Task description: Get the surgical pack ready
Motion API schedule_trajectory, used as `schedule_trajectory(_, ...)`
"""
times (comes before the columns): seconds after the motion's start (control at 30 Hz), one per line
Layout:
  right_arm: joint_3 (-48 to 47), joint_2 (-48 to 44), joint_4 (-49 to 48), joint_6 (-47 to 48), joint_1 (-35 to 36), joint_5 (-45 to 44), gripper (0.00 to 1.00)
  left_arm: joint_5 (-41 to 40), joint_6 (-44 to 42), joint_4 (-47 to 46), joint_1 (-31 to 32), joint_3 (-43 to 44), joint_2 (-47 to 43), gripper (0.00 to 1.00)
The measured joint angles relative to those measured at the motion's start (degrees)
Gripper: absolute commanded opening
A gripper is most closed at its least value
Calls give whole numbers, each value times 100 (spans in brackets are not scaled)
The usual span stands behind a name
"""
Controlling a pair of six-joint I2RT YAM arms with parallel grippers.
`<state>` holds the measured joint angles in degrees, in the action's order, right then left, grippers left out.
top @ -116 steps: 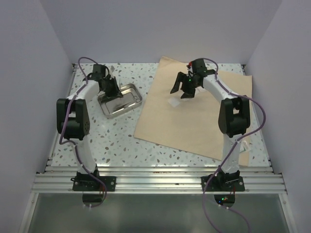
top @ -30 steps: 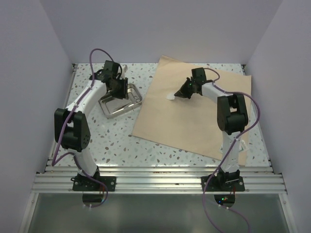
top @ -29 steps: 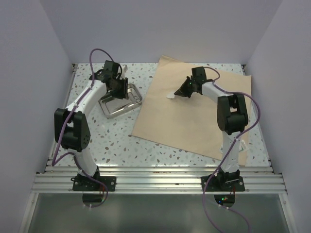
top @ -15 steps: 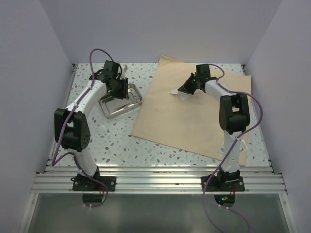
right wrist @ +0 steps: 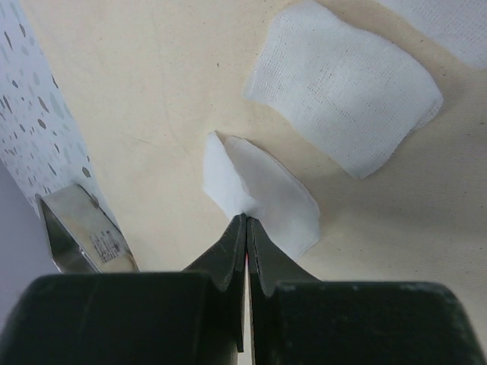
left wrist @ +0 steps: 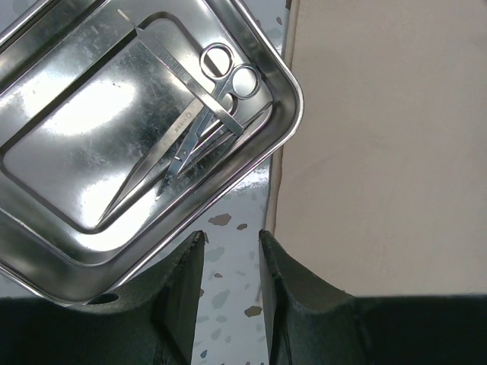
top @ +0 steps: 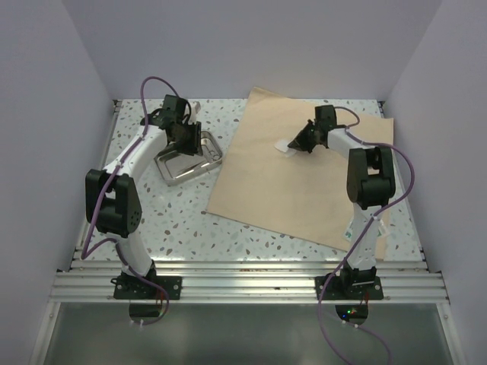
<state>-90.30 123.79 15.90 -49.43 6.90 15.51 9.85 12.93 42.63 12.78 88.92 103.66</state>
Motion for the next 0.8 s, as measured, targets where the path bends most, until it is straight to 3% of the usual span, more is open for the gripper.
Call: schedule_trajectory(0.8, 413, -11, -4, 39, -59, -153, 0, 46, 0, -22, 2, 0, 39, 39)
